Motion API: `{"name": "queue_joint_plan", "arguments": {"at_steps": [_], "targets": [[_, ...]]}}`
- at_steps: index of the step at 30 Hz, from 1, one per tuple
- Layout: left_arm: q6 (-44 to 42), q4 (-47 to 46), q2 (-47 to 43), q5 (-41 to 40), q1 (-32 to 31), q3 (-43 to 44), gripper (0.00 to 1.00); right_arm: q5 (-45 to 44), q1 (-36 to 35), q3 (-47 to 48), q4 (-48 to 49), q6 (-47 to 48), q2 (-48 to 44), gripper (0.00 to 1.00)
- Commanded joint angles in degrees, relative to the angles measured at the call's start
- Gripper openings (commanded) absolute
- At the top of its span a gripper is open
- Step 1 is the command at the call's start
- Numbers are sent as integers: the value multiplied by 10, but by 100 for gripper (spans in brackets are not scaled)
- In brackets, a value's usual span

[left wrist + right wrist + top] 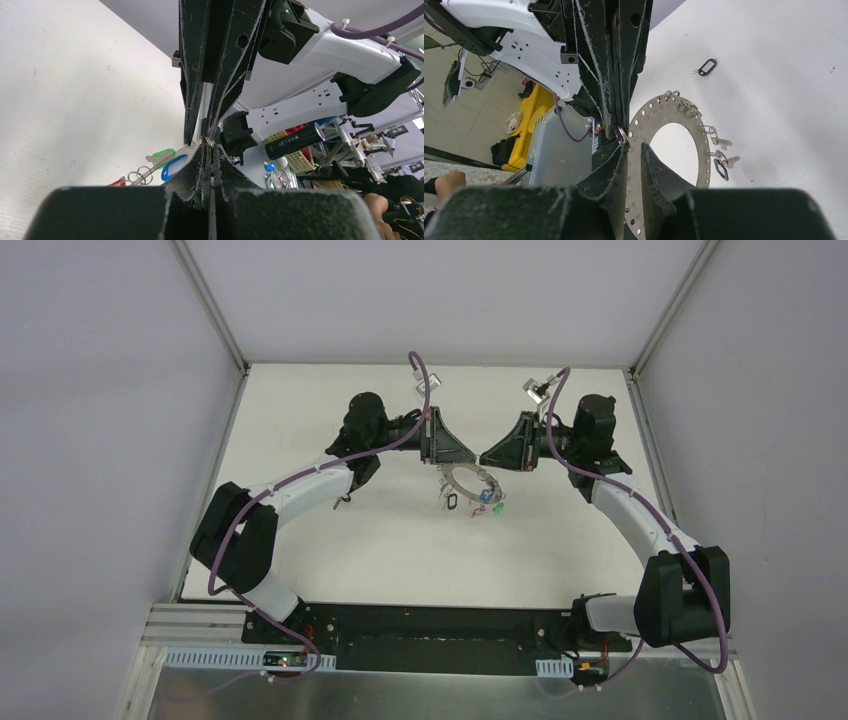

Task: Put the keys on the keyring

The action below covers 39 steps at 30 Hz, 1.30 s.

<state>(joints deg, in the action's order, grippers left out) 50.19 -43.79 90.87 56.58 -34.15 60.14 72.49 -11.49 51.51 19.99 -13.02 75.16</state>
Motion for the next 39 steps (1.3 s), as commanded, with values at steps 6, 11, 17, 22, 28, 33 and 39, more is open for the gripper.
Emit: {"name": "queue_joint_plan", "arguments": {"at_steps": [6,11,17,22,28,33,39], "targets": [[9,-59,-1,4,-3,9,0,18,-5,-1,18,9,-17,13],[-6,-45,1,3,-3,8,0,23,-12,6,19,7,-17,9],[-11,-40,3,5,-3,11,0,25,-17,7,18,11,-19,0],[-38,-28,1,15,1,12,0,-12,-17,79,-184,177,-25,0],[-239,187,-37,2,8,48,26,-256,-119,273,-558,508,-13,0],[-341,263,-67,2,10,63,45,-378,-181,359,-658,577,5,0],[-369,273,-86,4,25,54,50,-491,-234,407,-717,622,20,0]]}}
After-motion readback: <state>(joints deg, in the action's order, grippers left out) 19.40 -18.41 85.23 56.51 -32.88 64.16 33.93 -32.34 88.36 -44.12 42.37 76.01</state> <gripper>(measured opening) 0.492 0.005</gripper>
